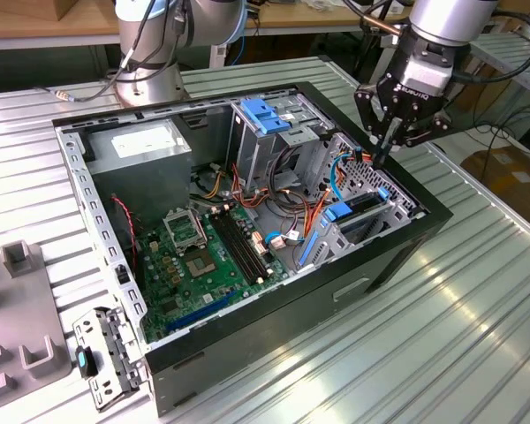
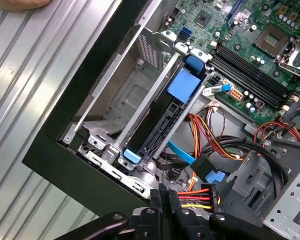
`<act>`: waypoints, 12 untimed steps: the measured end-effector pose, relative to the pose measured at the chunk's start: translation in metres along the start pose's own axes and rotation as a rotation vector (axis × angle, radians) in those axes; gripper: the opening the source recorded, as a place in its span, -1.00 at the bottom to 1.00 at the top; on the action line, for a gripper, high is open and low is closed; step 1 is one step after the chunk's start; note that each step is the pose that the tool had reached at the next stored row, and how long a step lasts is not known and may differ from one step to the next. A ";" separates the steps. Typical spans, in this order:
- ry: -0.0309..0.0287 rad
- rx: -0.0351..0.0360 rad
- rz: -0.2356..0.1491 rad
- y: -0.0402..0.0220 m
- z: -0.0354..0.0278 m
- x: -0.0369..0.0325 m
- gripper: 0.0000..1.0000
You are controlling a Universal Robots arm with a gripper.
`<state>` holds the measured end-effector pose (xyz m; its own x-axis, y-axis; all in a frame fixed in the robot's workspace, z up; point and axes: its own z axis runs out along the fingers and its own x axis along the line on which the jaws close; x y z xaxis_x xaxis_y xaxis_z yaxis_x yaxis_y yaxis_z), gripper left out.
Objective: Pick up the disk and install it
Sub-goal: 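Insert the first disk wire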
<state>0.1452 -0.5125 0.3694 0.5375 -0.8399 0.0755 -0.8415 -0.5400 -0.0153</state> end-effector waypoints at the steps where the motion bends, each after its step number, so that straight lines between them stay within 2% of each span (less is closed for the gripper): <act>1: 0.0004 -0.0015 0.020 0.0000 0.0001 0.0000 -0.66; 9: 0.0025 -0.0118 0.156 0.0000 0.0006 -0.0001 -0.66; 12: 0.0037 -0.0180 0.237 0.0000 0.0010 -0.0001 -0.66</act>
<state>0.1452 -0.5125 0.3684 0.3250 -0.9427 0.0755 -0.9449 -0.3270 -0.0152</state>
